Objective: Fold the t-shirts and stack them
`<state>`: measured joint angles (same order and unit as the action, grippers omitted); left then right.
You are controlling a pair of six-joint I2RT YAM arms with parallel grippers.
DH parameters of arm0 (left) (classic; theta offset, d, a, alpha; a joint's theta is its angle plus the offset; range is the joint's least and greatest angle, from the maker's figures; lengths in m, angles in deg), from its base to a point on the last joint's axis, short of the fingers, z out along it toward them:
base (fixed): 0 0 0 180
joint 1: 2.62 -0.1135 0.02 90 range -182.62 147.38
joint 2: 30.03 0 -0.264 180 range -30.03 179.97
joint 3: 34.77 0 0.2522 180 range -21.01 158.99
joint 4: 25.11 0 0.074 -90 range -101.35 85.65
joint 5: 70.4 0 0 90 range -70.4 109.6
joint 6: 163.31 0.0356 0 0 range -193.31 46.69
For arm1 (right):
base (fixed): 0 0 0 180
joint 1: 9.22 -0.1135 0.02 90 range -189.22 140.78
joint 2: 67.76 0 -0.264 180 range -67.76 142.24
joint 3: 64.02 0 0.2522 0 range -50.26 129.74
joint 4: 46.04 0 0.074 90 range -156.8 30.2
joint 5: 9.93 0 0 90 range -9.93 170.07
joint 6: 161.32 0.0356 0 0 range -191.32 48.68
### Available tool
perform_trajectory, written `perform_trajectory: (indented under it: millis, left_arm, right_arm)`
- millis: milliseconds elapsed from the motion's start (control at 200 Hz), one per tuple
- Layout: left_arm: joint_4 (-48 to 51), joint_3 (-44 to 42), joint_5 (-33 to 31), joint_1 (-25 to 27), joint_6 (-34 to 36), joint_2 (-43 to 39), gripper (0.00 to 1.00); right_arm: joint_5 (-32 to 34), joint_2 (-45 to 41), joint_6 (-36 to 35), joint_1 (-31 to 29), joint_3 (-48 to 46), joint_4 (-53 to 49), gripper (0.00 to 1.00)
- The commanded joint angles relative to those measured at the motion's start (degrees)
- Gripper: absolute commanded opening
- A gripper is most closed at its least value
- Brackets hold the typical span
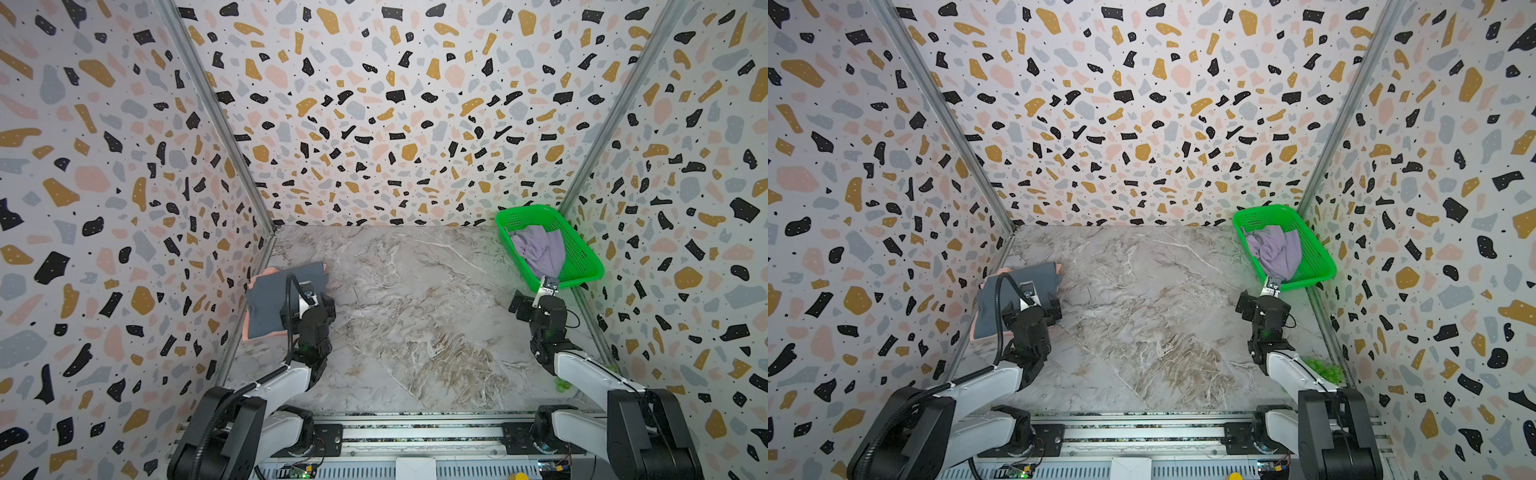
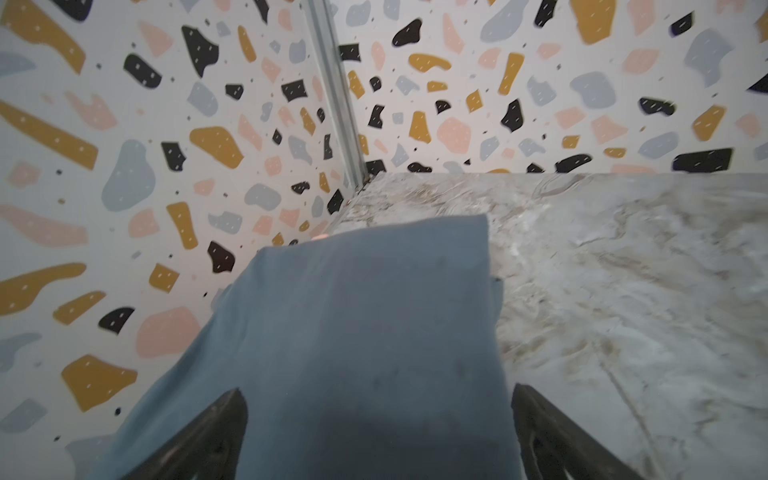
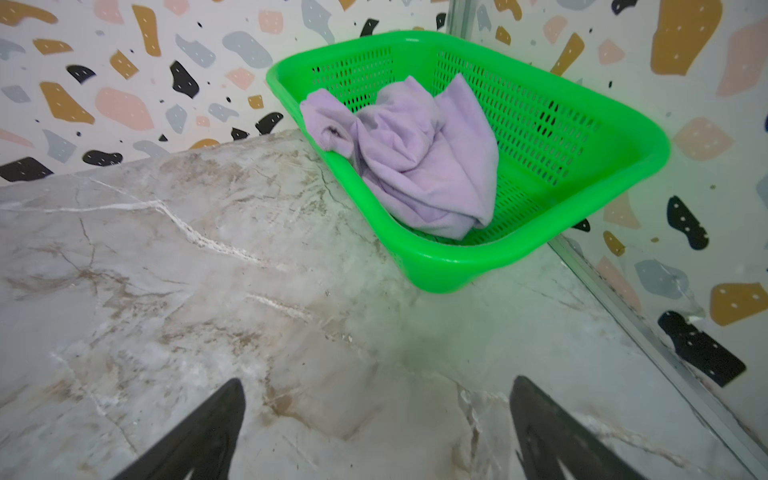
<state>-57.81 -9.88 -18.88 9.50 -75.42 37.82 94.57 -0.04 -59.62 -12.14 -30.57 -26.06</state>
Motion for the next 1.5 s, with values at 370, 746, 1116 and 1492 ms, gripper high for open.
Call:
perform_trajectory:
  millis: [370, 746, 1116, 1492]
  left_arm:
    - [-23.48, -1.65, 5.98, -7.73, -3.46, 13.12, 1.00]
    - [-24.74, -0.96, -0.72, -5.00, -2.37, 15.05, 1.00]
    - [-24.65, -1.12, -0.68, -5.09, -2.43, 14.65, 1.00]
    - [-24.73, -1.20, -0.63, -5.09, -2.50, 14.51, 1.00]
  right_arm:
    - [-3.87, 12.71, -6.83, 0.33, -6.11, 29.82, 0.99]
    - [-7.33, 18.14, -10.59, -1.65, -7.98, 38.14, 0.99]
    - [-6.90, 17.68, -11.13, -2.08, -8.54, 39.12, 0.99]
    - [-5.63, 17.84, -11.70, -3.02, -8.52, 39.30, 0.99]
